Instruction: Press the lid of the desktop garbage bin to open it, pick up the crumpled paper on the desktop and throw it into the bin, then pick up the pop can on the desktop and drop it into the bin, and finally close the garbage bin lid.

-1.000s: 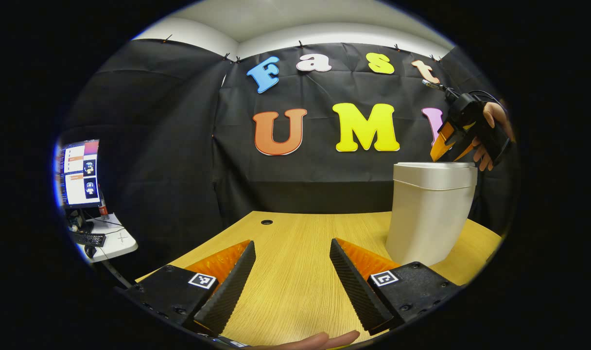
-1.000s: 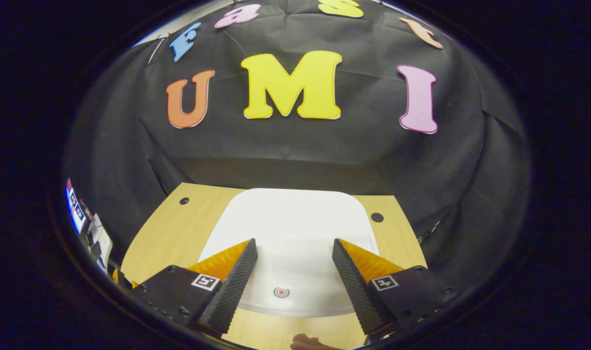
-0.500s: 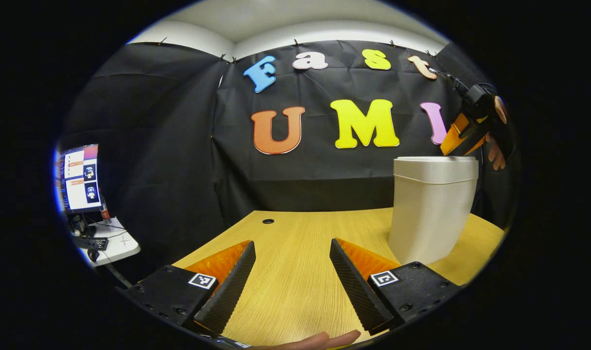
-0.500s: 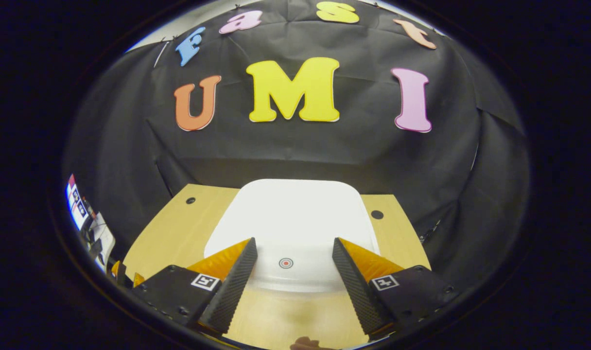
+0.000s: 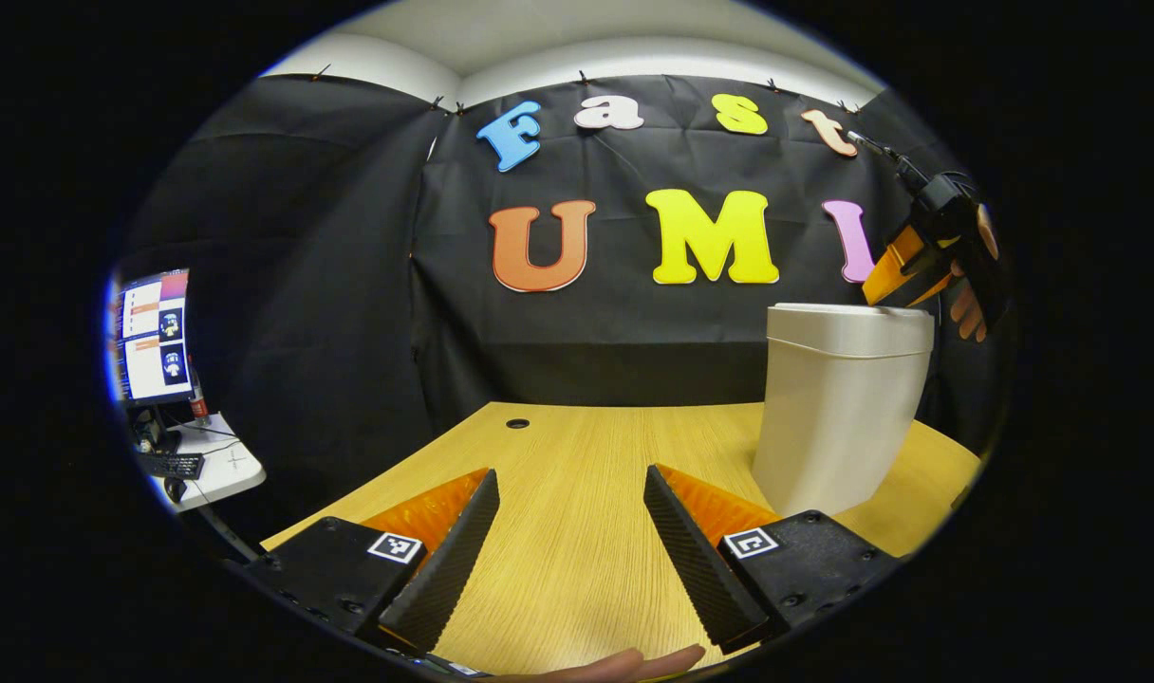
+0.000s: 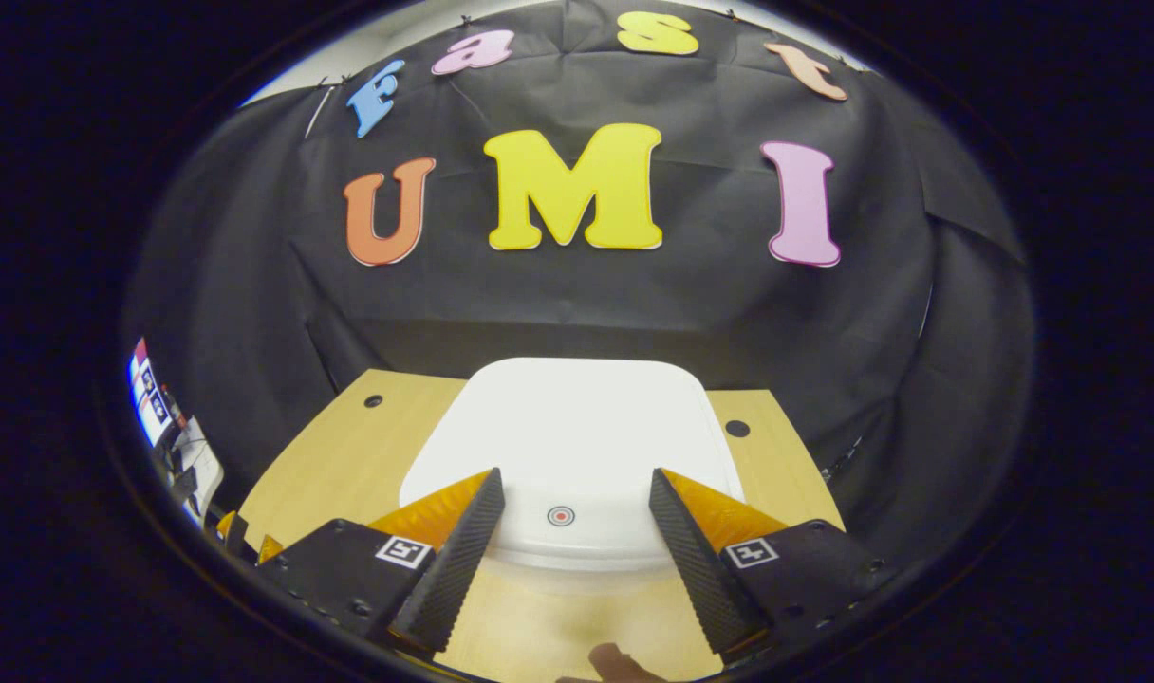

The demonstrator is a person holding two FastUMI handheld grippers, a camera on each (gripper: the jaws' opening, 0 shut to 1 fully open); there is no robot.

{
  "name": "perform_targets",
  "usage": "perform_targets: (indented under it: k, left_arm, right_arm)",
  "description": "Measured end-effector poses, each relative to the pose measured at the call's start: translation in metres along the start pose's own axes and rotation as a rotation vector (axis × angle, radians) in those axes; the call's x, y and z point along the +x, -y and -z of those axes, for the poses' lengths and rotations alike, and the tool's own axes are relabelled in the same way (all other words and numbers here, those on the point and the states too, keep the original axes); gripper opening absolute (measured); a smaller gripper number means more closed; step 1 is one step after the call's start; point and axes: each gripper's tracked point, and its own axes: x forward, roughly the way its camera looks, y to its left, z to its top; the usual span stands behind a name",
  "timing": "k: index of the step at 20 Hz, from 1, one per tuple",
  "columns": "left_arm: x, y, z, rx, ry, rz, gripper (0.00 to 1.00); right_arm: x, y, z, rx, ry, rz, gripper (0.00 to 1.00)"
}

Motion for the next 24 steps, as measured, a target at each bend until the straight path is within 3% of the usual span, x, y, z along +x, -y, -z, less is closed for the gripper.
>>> perform_targets:
  k: [5,10,17,24]
  left_arm:
    - [-0.004,0.006,-0.007,0.014,0.029,0.018,0.99]
    - [-0.004,0.005,-0.003,0.008,0.018,0.021,0.99]
    - [-0.004,0.001,-0.004,0.012,0.026,0.002,0.99]
    - [-0.016,0.007,-0.018,0.03,0.076,0.008,0.99]
  right_arm:
    - [0.002,-0.001,-0.003,0.049,0.058,-0.031,0.94]
    - [0.002,-0.001,-0.009,-0.088,0.187,0.009,0.94]
    - [0.006,0.01,-0.022,-0.105,0.336,0.057,0.96]
    - [0.006,0.006,-0.032,-0.02,0.455,0.076,0.94]
